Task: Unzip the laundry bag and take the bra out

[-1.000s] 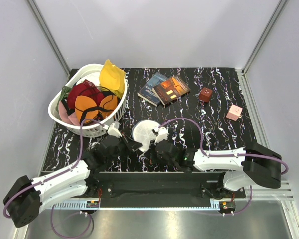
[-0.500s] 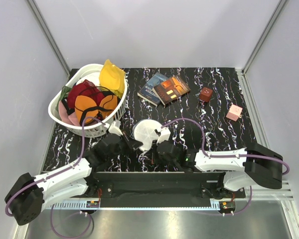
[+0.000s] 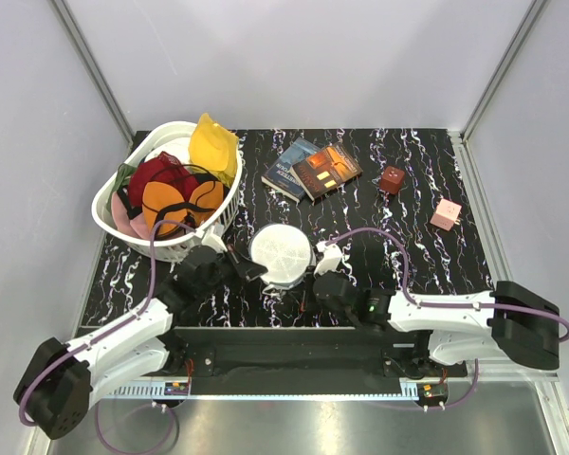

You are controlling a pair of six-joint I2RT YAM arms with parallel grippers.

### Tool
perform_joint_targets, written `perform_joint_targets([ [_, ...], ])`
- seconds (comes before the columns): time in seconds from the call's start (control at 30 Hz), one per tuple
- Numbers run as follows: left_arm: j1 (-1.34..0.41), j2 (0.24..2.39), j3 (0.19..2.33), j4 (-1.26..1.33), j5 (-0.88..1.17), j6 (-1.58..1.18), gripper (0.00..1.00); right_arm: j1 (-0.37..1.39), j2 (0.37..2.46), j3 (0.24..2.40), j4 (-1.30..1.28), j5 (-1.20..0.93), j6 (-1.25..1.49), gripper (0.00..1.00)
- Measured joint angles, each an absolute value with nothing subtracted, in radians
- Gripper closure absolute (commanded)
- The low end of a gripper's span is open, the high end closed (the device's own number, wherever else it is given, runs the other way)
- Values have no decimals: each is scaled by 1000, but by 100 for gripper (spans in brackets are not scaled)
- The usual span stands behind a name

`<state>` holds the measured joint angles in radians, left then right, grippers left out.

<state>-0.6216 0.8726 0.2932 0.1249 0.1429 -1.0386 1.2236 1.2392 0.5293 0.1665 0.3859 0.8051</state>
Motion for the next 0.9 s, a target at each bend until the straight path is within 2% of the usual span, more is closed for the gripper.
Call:
perform_joint_targets([
  [0.23, -577, 889, 308, 122, 223, -993, 100, 1224, 1189, 513, 130, 411, 810, 100],
  [0.5, -570, 1084, 438, 130, 296, -904, 98, 1224, 1187, 513, 87, 427, 809, 100],
  [0.53, -570, 1116, 463, 124, 306, -889, 89, 1224, 1187, 513, 84, 426, 809, 100],
  [0.6, -570, 1180, 520, 116, 326, -859, 76, 1224, 1187, 513, 80, 427, 809, 100],
  [0.63, -570, 1216, 556, 112, 339, -847, 64, 1223, 1187, 515, 78, 426, 809, 100],
  [0.7, -569, 1274, 611, 116, 348, -820, 55, 1223, 1192, 523, 75, 424, 809, 100],
  [0.73, -567, 1289, 628, 120, 349, -811, 45, 1224, 1197, 530, 70, 421, 810, 100],
  [0.9, -560, 1300, 650, 107, 336, -784, 36, 1224, 1241, 558, 62, 418, 829, 100],
])
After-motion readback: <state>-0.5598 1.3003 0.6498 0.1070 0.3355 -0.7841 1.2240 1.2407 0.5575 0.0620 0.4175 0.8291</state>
